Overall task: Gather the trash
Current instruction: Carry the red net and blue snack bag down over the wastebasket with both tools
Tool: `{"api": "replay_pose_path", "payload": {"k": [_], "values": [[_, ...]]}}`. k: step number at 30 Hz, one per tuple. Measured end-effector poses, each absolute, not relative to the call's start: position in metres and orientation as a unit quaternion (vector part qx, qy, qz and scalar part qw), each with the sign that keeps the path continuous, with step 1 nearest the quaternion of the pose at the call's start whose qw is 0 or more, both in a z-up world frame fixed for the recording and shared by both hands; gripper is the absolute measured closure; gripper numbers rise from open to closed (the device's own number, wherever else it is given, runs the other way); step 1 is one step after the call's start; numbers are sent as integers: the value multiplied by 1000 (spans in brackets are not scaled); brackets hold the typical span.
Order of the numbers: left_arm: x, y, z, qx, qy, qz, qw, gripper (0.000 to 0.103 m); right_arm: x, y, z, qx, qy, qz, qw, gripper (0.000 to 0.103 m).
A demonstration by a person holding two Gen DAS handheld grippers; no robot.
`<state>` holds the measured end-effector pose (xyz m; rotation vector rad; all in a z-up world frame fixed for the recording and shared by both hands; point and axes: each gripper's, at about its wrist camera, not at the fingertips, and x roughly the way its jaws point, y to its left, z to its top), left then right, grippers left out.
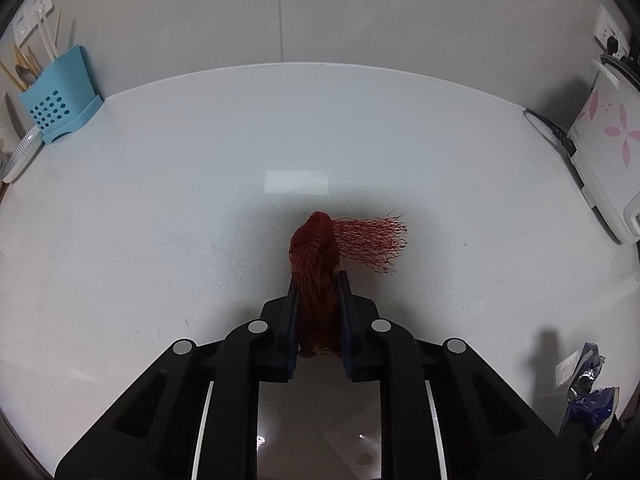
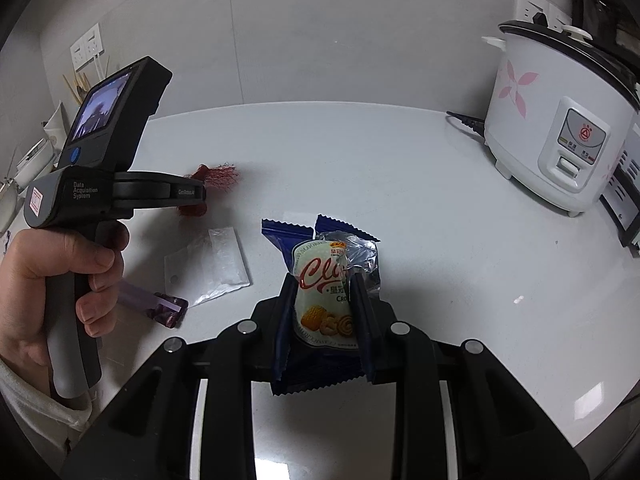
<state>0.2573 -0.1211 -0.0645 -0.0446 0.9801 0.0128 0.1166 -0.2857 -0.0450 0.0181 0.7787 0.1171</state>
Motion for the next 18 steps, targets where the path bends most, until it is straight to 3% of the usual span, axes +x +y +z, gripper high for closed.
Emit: {"api": "replay_pose_path", "payload": {"k": [18], "values": [[163, -86, -12, -23, 423, 1, 906, 89, 70, -276, -10, 15, 345, 60, 937, 78]]}}
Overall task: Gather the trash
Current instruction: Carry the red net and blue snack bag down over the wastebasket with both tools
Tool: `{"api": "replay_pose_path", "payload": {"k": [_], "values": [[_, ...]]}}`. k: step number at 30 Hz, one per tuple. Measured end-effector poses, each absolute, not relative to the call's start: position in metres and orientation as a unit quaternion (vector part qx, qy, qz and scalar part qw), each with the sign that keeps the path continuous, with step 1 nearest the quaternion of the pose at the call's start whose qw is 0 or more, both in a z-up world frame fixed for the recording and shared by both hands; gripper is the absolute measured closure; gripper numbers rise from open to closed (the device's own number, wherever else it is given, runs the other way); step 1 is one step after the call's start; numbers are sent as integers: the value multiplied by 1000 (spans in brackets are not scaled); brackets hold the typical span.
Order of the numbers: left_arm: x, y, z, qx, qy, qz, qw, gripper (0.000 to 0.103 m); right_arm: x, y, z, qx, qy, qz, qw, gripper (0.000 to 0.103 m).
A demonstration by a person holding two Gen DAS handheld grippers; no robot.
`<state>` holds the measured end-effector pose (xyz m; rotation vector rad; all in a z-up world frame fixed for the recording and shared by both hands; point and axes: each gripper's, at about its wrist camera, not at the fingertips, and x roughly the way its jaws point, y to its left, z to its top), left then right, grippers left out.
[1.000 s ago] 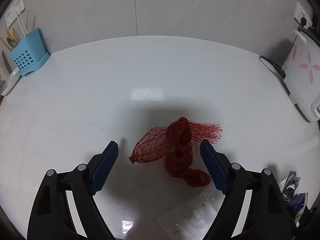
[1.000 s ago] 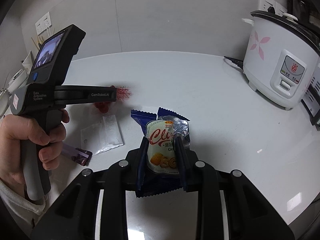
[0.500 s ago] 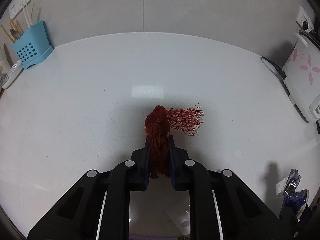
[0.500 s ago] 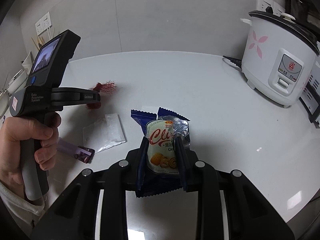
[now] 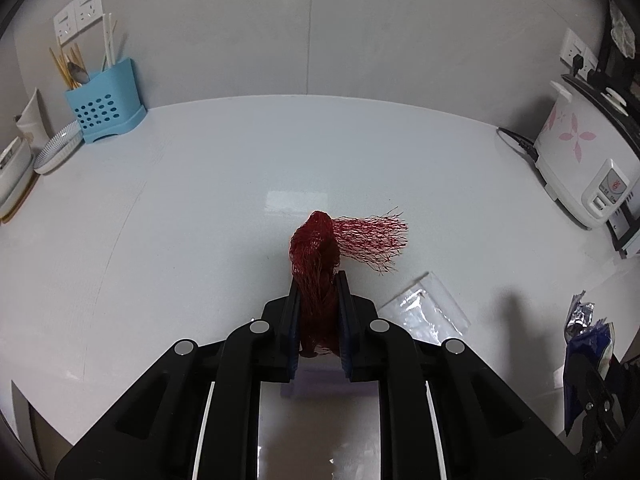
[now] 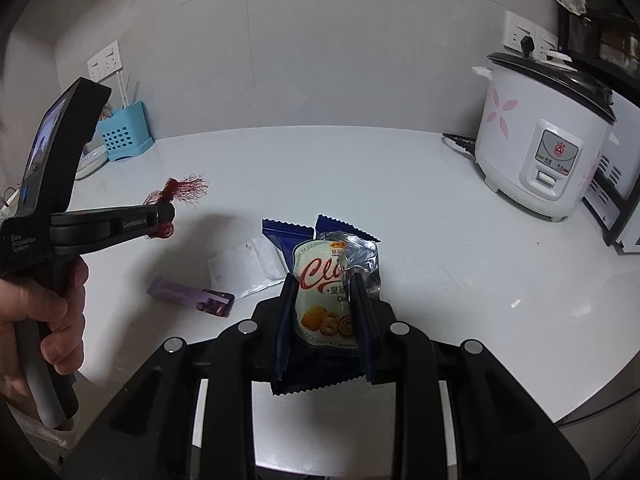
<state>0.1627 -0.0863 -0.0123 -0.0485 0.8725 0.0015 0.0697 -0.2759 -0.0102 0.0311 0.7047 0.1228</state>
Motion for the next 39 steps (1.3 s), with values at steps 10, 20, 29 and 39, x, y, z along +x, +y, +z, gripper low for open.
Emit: {"api": "replay_pose_path", "payload": {"k": [10, 20, 29, 39], "values": [[80, -76, 3, -33, 392, -15, 919, 88, 27, -258, 7, 15, 326, 70, 942, 78], [6, -68, 13, -36, 367, -38, 929, 88, -18, -240, 4, 23, 317, 81, 945, 78], [-51, -52, 1, -47, 355, -51, 932, 89, -57, -223, -7, 20, 308, 89, 947, 78], [-121, -45, -33, -47, 347, -64, 935, 89, -110, -208, -37, 12, 298, 98, 949, 78]]}}
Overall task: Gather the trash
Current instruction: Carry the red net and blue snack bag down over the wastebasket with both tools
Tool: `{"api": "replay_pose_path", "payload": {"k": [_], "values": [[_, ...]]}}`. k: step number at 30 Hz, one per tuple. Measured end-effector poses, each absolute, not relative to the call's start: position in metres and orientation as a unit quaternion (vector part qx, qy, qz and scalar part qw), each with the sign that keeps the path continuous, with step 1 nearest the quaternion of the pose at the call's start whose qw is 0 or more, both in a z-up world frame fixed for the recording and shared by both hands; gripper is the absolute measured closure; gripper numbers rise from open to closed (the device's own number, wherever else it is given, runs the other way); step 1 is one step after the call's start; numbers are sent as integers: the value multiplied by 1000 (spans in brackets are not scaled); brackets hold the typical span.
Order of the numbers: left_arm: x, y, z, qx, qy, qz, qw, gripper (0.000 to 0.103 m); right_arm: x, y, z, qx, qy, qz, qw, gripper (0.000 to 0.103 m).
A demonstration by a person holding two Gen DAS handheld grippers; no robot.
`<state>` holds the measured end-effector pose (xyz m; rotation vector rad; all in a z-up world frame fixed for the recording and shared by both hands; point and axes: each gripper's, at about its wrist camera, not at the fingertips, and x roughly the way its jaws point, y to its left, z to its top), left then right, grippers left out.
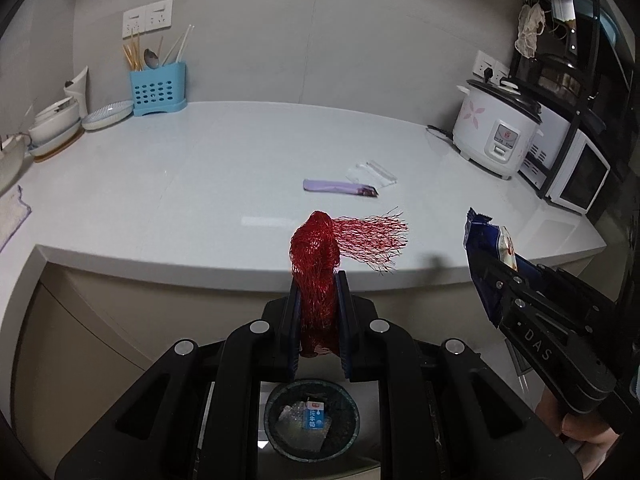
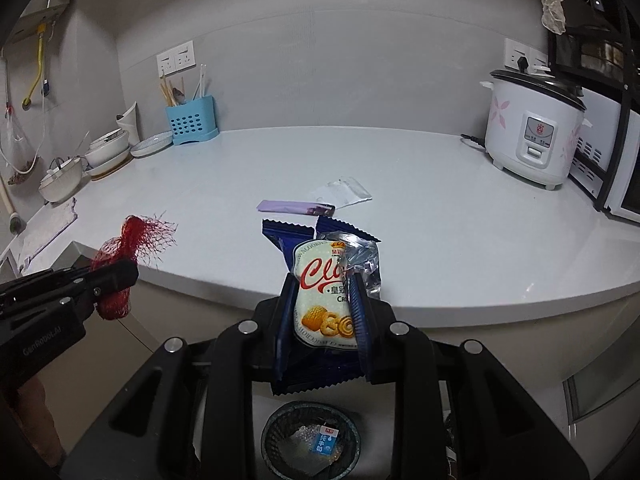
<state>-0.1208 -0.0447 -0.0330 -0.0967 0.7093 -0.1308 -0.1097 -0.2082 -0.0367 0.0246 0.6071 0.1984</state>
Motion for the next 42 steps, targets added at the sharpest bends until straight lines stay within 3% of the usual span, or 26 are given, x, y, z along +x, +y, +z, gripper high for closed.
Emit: {"api": "replay_pose_path", "payload": {"k": [19, 42], "values": [[-172, -31, -164, -48, 402, -38, 914, 89, -160, -199, -137, -2, 348, 101, 932, 78], [-115, -16, -332, -62, 484, -26, 872, 89, -109, -180, -336, -1, 453, 96, 886, 78]]}}
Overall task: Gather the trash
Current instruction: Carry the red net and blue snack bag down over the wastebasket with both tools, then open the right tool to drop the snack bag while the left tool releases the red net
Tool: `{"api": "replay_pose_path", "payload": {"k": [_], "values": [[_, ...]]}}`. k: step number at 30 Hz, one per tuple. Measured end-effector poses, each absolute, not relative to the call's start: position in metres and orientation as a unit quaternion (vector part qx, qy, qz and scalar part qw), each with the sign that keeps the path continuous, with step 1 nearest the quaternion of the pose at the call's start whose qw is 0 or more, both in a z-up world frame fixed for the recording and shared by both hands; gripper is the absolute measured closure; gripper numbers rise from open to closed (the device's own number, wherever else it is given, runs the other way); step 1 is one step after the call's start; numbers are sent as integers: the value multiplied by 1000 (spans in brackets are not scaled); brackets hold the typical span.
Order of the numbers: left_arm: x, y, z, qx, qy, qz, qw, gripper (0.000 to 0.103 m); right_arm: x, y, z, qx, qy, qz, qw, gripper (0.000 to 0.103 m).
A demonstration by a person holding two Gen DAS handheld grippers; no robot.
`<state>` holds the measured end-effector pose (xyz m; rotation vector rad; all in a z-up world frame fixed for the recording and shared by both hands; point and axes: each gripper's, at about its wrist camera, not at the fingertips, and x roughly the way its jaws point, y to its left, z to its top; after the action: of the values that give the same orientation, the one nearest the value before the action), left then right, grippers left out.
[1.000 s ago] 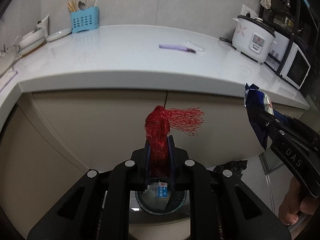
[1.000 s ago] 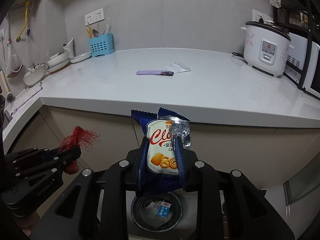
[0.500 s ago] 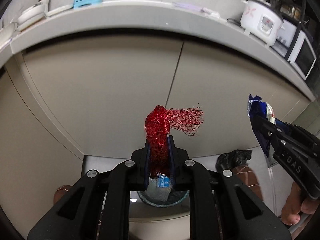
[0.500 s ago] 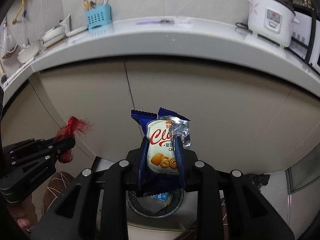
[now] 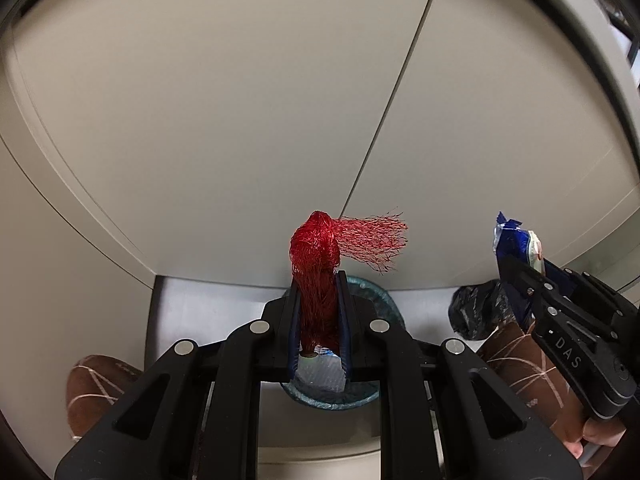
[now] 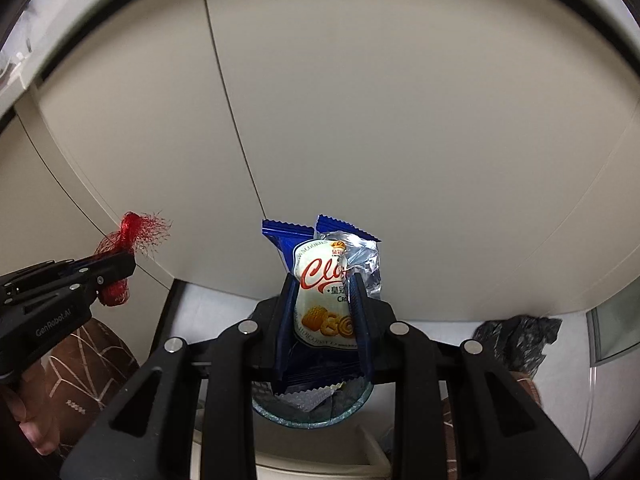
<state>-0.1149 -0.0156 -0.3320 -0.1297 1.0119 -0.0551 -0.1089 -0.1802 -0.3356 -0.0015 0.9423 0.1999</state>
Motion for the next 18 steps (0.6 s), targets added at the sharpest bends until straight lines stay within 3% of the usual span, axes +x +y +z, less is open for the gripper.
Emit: {"api": "replay_pose_path", "payload": {"k": [18], "values": [[-84, -22, -449, -73, 553, -22, 830, 89, -71, -162, -473, -9, 559, 110, 822, 77]]}}
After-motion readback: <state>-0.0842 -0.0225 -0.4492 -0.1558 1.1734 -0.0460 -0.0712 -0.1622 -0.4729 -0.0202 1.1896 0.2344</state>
